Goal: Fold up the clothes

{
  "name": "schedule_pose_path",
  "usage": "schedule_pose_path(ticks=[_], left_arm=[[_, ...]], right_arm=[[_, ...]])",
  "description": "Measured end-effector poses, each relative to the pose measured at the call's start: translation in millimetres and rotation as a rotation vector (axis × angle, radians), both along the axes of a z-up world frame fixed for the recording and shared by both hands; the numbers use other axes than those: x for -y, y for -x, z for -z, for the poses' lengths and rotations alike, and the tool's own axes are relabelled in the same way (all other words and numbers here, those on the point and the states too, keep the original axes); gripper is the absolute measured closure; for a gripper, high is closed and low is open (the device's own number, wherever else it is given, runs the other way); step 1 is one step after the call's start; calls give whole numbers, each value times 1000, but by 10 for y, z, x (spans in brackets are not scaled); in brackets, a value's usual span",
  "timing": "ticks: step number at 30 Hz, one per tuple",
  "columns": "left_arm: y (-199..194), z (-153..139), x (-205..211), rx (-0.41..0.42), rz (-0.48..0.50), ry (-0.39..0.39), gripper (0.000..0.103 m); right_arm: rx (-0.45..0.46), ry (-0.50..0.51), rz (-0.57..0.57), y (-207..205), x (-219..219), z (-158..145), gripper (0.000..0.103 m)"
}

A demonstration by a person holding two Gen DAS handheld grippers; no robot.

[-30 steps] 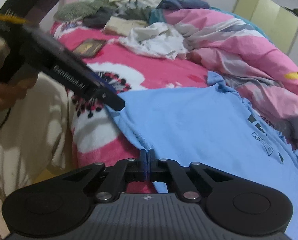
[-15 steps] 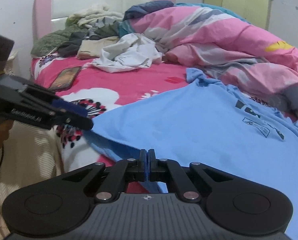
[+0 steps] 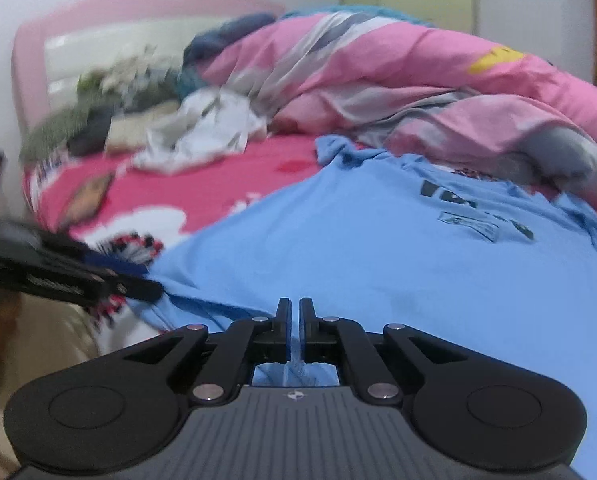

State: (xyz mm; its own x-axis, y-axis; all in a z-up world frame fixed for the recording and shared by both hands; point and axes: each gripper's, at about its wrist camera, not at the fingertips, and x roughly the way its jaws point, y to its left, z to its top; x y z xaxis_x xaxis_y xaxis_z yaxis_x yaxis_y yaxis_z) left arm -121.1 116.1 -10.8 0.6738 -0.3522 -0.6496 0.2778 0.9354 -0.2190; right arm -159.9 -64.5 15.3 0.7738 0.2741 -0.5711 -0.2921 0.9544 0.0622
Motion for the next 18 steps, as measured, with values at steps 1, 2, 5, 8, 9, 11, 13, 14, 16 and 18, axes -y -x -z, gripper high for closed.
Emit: schedule_pose_path(ticks=[1,2,5,8,9,11,13,14,16,18], left_arm=[[8,-3,-1,-1,0,1,69],[17,-5,-2,-2,-1,2,69],[45,-13,-9,-10,6,12,69],[74,6,-18,-41,2,35,69],[86,12,-20,-51,1,43,69],[125,14,-24,-67,2,57,69],[161,15,-32,-87,7,79,69],[172,31,-21,-97,11,93,69],[196,62,1,-118,20,120,69],[220,92,24,-138,28,148,69]], right_arm=[[-5,-33,0,68,45,-27,99],[-15,-61,-9,126,70,-32,99],[-46,-77,-40,262,20,22,99],[-74,-105,-46,341,-34,121,99],[-83,-129,-38,352,-28,148,99],[-91,-171,-17,377,-3,178,99],[-88,-201,8,408,56,189,99],[-86,-215,21,423,94,193,99],[-83,-239,49,449,179,201,99],[-82,-263,71,474,256,213,99]])
